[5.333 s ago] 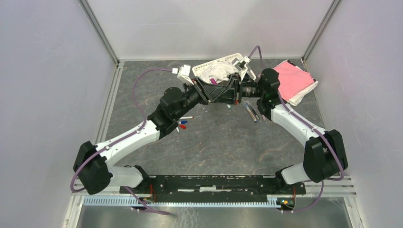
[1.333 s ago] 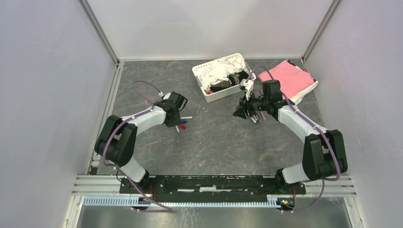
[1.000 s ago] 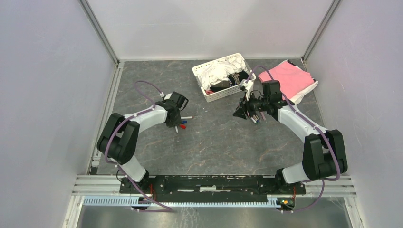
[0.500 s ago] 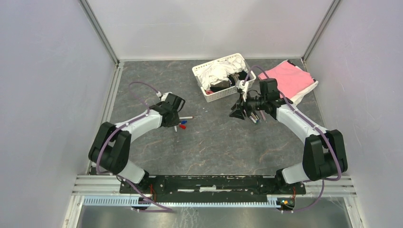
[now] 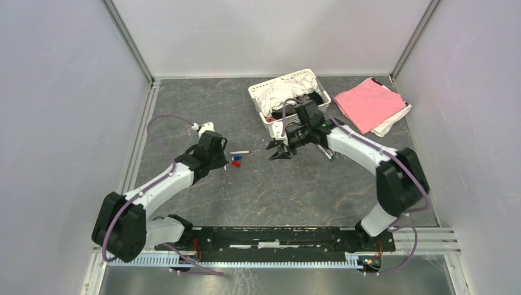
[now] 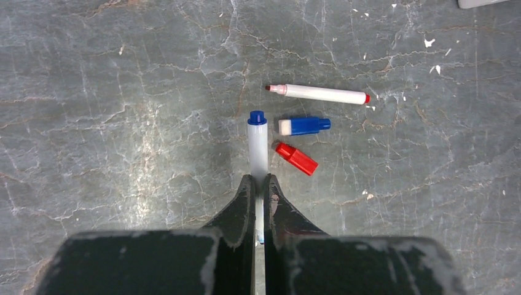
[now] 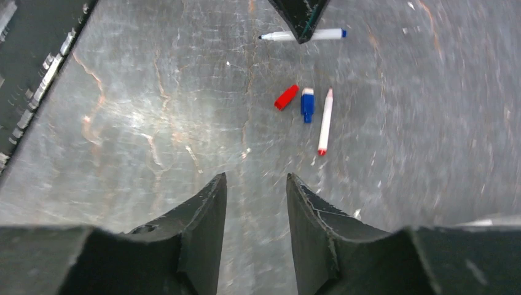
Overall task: Insert the pens into the pen caps
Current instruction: Pick up the pen from the center of the board, then move the pen cap to the center of the board.
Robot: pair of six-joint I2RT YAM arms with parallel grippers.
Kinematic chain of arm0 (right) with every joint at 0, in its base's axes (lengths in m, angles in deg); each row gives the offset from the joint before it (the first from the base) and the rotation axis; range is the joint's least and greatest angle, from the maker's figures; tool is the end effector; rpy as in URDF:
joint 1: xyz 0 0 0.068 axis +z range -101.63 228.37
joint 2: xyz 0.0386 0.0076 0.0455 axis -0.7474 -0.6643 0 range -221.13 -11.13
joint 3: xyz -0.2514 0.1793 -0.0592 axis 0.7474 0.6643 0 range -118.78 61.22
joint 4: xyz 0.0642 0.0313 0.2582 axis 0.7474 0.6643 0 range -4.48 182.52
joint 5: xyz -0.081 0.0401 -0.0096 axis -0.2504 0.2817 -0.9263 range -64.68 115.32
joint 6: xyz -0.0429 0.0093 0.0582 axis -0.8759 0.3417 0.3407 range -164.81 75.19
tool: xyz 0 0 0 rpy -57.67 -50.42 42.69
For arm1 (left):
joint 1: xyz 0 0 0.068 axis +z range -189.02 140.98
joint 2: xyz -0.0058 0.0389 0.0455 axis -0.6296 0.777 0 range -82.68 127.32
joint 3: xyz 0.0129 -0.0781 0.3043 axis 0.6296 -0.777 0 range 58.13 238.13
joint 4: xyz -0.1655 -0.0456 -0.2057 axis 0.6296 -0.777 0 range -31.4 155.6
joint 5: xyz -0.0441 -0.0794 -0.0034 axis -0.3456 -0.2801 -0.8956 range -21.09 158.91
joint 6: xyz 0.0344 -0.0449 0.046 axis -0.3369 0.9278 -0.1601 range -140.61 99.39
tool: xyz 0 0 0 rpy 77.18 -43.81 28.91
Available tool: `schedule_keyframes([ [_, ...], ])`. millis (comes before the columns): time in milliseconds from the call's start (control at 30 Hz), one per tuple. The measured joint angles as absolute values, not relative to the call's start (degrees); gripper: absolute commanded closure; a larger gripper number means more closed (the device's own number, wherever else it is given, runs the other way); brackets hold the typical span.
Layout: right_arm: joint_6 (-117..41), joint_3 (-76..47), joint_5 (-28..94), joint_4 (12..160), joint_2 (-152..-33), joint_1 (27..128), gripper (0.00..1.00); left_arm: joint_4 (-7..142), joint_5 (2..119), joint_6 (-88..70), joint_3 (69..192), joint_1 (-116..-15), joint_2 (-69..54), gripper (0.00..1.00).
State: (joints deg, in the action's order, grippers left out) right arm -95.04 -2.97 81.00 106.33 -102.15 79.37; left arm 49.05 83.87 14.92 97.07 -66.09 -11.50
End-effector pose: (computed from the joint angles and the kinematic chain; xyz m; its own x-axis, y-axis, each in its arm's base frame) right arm 0.2743 0.2232 0.2801 0.1845 -0.3947 -0.9001 -0.9778 -0.1667 -0.1274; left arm 0.2327 -0.1014 0.2206 -0.7127 -0.2661 -0.6491 -0.1546 0.9621 -0.2246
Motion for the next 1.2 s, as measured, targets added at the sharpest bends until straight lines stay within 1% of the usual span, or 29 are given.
schedule_keyframes([
  [100, -105.78, -11.25, 80.89, 111.89, -110.37, 82.52, 0.57, 50.25, 83.91, 14.97, 94.29, -66.09, -15.83, 0.98],
  [200, -110.34, -18.03, 79.18, 113.42, -116.73, 85.56, 0.57, 50.82, 84.22, 15.05, 93.07, -66.07, -18.80, 0.98],
  [300, -109.93, -20.74, 76.76, 111.69, -119.92, 88.75, 0.59, 50.86, 85.31, 15.10, 92.92, -66.07, -20.77, 0.98],
  [433, -107.68, -23.91, 72.82, 109.68, -124.03, 92.57, 0.67, 49.83, 87.58, 15.10, 92.92, -66.07, -22.21, 0.98],
  [533, -105.71, -26.40, 70.24, 108.30, -127.66, 93.99, 0.71, 47.56, 89.55, 15.14, 92.92, -66.02, -23.55, 0.98],
  [800, -101.69, -28.45, 64.67, 105.11, -133.17, 93.88, 0.72, 44.50, 91.80, 17.54, 92.83, -65.98, -28.49, 0.98],
  [1200, -100.16, -29.11, 62.13, 101.46, -136.01, 94.54, 0.71, 44.24, 91.95, 19.25, 92.57, -65.98, -28.73, 0.98],
])
